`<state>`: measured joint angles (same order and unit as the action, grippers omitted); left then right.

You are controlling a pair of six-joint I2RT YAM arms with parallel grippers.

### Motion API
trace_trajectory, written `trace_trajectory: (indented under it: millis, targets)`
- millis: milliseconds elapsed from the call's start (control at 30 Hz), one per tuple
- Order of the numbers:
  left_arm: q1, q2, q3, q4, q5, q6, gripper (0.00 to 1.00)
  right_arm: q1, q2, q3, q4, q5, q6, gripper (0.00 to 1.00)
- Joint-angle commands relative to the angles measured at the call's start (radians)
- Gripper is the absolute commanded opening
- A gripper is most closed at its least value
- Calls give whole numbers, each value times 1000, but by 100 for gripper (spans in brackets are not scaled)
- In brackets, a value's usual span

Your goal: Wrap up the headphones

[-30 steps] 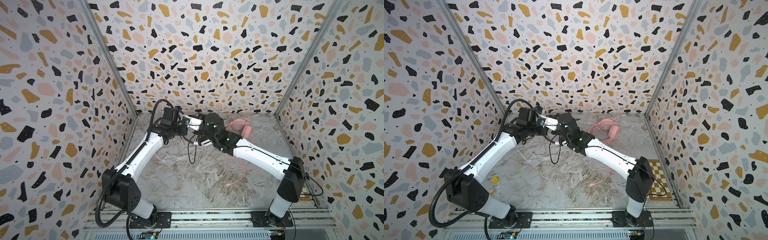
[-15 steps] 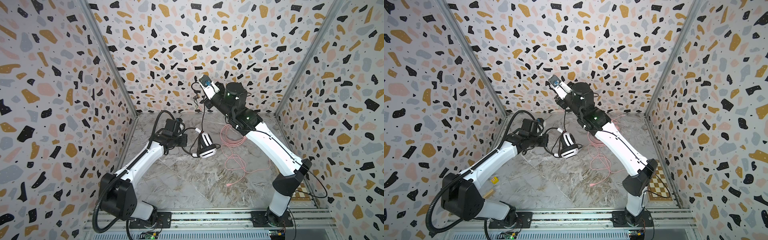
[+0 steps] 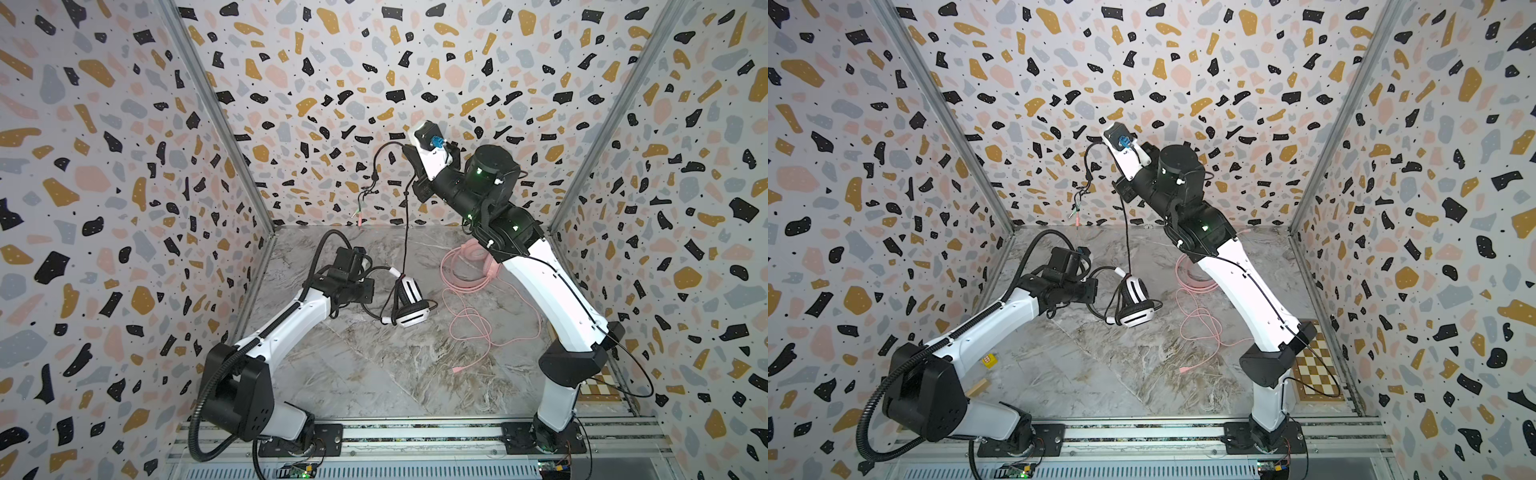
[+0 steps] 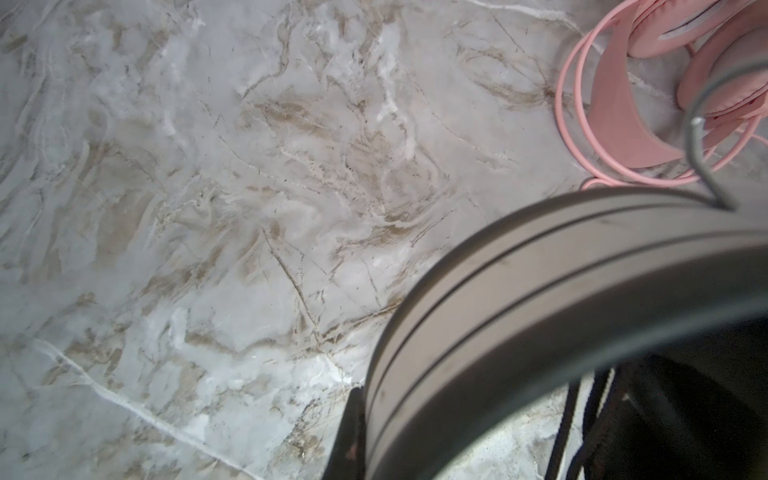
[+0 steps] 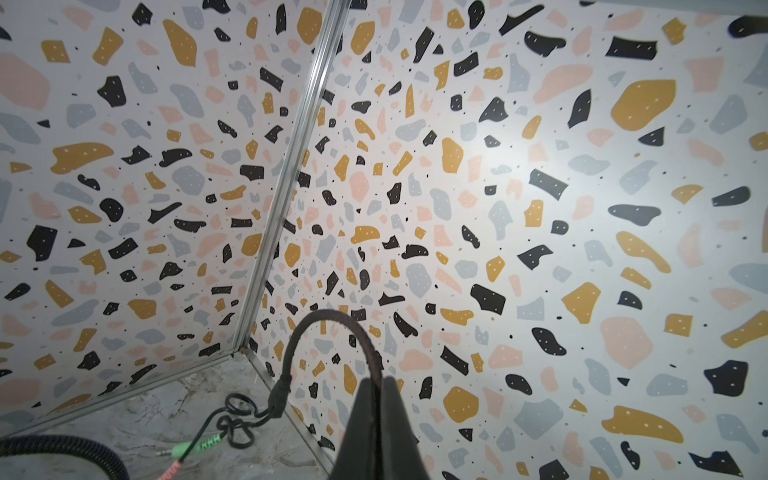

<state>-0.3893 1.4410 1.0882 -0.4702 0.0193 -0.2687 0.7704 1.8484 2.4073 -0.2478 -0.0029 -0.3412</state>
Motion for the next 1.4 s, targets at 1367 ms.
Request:
trace_trajectory:
  millis: [1367]
  targets:
    - [259,215,381,381,266,-463,0,58,-649,-1359,488,-565,717,0]
